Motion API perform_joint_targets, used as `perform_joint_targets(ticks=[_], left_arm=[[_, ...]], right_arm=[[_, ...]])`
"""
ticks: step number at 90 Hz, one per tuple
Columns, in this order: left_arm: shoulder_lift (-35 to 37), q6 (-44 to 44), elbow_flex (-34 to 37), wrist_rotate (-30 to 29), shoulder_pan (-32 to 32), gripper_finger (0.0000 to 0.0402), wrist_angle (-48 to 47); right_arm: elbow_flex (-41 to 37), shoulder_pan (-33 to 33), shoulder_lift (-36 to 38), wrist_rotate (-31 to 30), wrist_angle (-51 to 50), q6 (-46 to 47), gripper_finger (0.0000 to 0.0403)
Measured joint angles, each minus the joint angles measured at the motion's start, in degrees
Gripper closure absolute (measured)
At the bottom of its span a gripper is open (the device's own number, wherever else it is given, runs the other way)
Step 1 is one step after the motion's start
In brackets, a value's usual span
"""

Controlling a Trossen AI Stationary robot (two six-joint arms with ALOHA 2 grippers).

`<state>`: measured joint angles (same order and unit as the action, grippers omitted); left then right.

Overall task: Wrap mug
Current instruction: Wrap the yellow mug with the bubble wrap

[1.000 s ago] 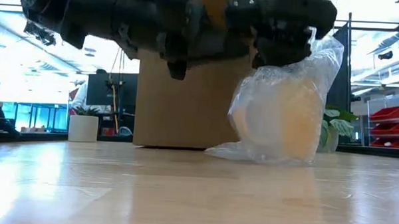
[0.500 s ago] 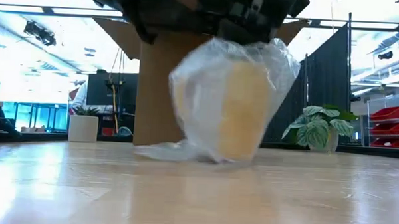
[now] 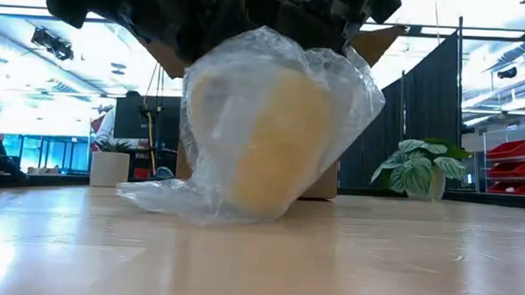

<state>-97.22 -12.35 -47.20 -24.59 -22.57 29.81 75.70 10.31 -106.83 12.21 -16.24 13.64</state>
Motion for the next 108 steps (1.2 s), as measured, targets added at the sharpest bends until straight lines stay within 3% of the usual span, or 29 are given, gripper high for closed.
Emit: perform_joint_targets(ticks=[33, 78, 88, 99, 108], left_arm=[[-1.1, -1.5, 0.0, 0.2, 0.0, 0.0402, -2.8], [-1.2, -1.9, 0.1, 0.4, 0.0, 0.0402, -5.1], [-1.2, -1.9, 0.1, 0.4, 0.0, 0.0402, -5.0], [-1.2, -1.9, 0.1, 0.3, 0.0, 0.0402, -4.9], [-1.2, -1.9, 0.2, 0.3, 0.0, 0.0402, -4.9]], right_arm=[[0.2, 0.4, 2.0, -1.5, -4.2, -0.1, 0.0275], [0.2, 3.2, 18.3, -9.2, -13.2, 0.3, 0.0275], [0.2, 7.6, 22.0, -16.2, -23.7, 2.8, 0.0281], [-0.6, 12.1, 23.5, -28.7, -40.5, 14.1, 0.0295], [-4.4, 13.9, 22.2, -31.1, -40.0, 20.1, 0.0307]])
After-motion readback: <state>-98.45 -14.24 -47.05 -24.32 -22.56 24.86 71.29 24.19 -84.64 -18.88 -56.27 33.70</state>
